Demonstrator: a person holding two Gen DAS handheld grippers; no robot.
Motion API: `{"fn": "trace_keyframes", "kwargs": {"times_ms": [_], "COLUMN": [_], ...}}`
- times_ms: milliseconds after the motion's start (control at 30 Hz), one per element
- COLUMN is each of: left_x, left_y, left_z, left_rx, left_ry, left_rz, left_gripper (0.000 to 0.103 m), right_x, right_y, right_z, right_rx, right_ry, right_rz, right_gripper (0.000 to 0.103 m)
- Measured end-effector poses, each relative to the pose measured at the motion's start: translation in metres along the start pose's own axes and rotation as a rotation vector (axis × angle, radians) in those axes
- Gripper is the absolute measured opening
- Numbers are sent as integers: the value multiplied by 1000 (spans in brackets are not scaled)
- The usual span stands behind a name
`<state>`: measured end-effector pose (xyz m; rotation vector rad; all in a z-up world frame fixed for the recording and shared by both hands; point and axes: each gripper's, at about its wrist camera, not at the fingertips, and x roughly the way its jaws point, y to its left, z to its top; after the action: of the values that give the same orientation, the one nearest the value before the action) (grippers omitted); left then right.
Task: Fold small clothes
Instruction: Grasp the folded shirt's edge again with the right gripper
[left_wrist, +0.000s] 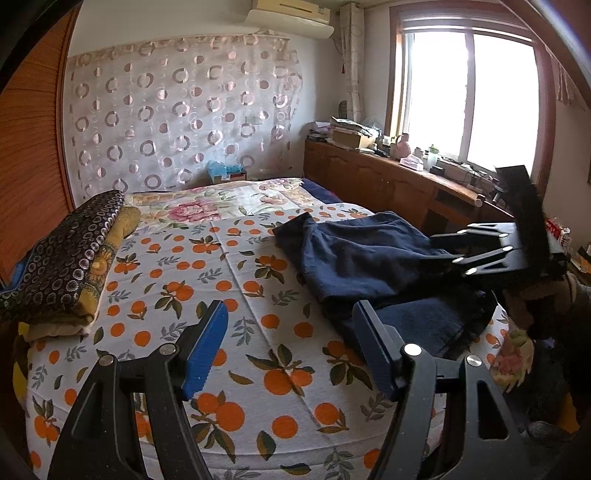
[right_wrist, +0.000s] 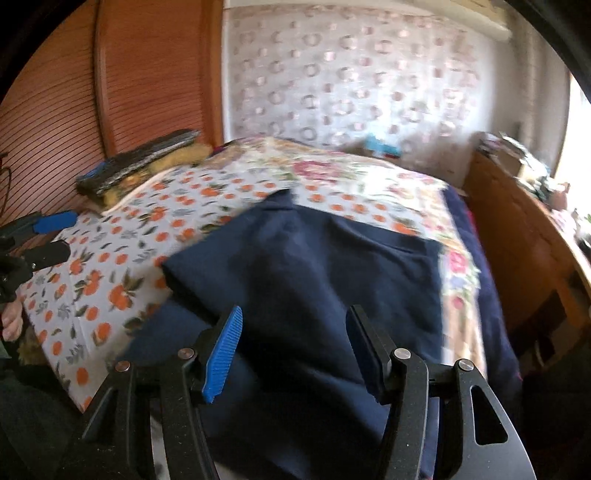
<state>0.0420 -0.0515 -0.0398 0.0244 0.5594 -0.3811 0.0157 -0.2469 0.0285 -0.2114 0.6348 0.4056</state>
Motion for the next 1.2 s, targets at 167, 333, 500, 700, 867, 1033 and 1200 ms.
{"fn": "trace_keyframes", "kwargs": {"times_ms": [167,333,500,700,867,1033,1200], "left_x": [-4,-4,-4,-3,-2,2,3], "left_y": [8,11,14,15,14,14,10], "left_z": [-1,-2,-3,-5,-6,-10,-10], "left_rx": [-13,-14,-20,-21,-23,-20,-13], "left_ry": [-4,-3,0,5,5,15,21], "left_rz": [12,19,20,21,17,14,7], "left_gripper": [72,72,72,72,72,72,72], "right_x": [37,67,86,98,110,105,74], "right_y": [30,49,64,62,54,43,9], "right_z": [18,29,33,38,45,49,63], "right_rx": [-61,-111,-153,-156,-95,-98,-62], "right_ry": [40,71,97,127,123,100,14], "right_rz": [81,135,168,139,145,181,113], "right_gripper": [60,60,60,60,43,8,8]}}
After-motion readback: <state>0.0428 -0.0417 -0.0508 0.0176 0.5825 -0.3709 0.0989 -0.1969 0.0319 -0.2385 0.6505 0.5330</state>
